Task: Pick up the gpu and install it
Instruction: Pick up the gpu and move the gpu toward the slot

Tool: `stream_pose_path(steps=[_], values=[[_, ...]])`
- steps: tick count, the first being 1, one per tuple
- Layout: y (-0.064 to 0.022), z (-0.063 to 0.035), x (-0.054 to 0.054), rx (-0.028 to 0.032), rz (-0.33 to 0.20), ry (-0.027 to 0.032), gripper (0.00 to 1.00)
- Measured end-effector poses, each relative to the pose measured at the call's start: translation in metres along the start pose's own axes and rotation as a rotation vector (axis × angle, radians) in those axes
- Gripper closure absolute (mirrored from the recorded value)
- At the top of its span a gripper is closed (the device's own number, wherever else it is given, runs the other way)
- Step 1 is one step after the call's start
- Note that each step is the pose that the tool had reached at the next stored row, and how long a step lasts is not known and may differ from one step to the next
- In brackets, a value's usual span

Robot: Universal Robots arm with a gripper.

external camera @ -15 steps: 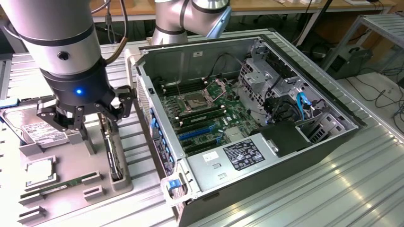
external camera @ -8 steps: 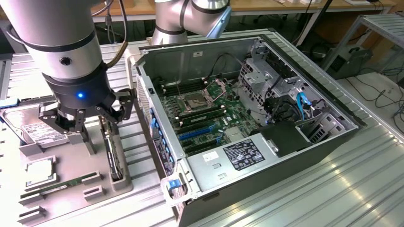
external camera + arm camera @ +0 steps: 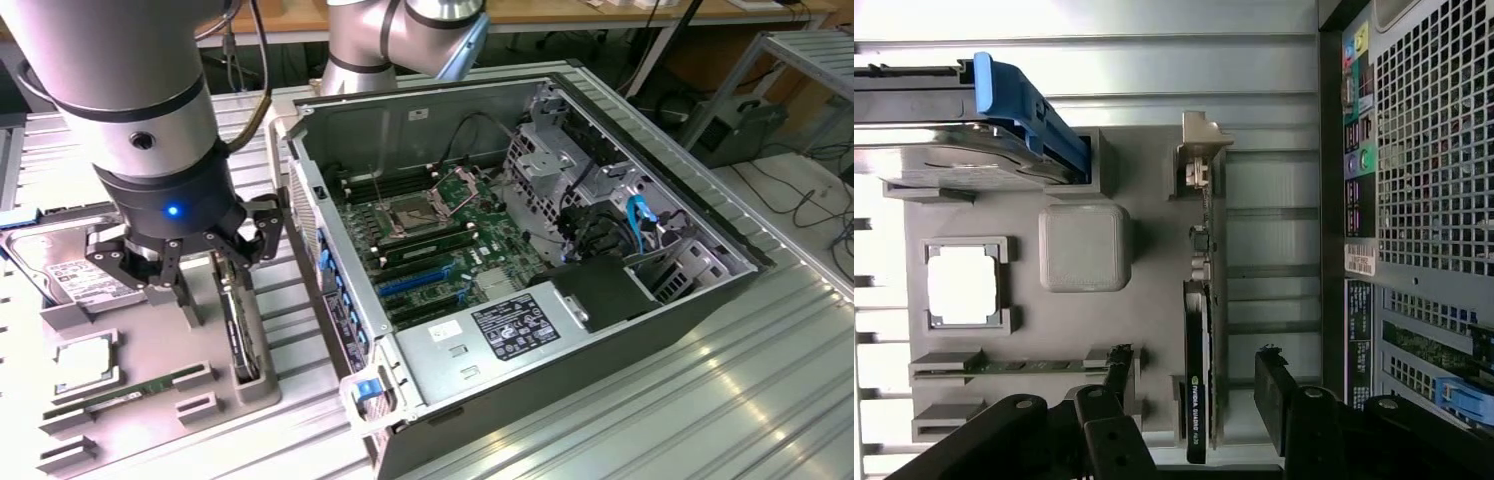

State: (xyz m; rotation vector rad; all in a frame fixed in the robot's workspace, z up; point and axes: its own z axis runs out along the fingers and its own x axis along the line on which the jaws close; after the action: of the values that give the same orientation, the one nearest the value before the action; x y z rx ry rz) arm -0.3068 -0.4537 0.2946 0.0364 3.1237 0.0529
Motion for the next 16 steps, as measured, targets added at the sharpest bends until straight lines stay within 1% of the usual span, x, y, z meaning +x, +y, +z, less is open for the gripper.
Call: stream_pose_path(steps=[9, 13, 16], values=[[-0.0005, 0.006, 0.0, 0.0, 0.0, 0.0, 0.4], [-0.0008, 0.0102, 0.0, 0.0, 0.0, 0.0001, 0.4], [-0.0011, 0.0154, -0.001, 0.0001, 0.0, 0.0007, 0.4]])
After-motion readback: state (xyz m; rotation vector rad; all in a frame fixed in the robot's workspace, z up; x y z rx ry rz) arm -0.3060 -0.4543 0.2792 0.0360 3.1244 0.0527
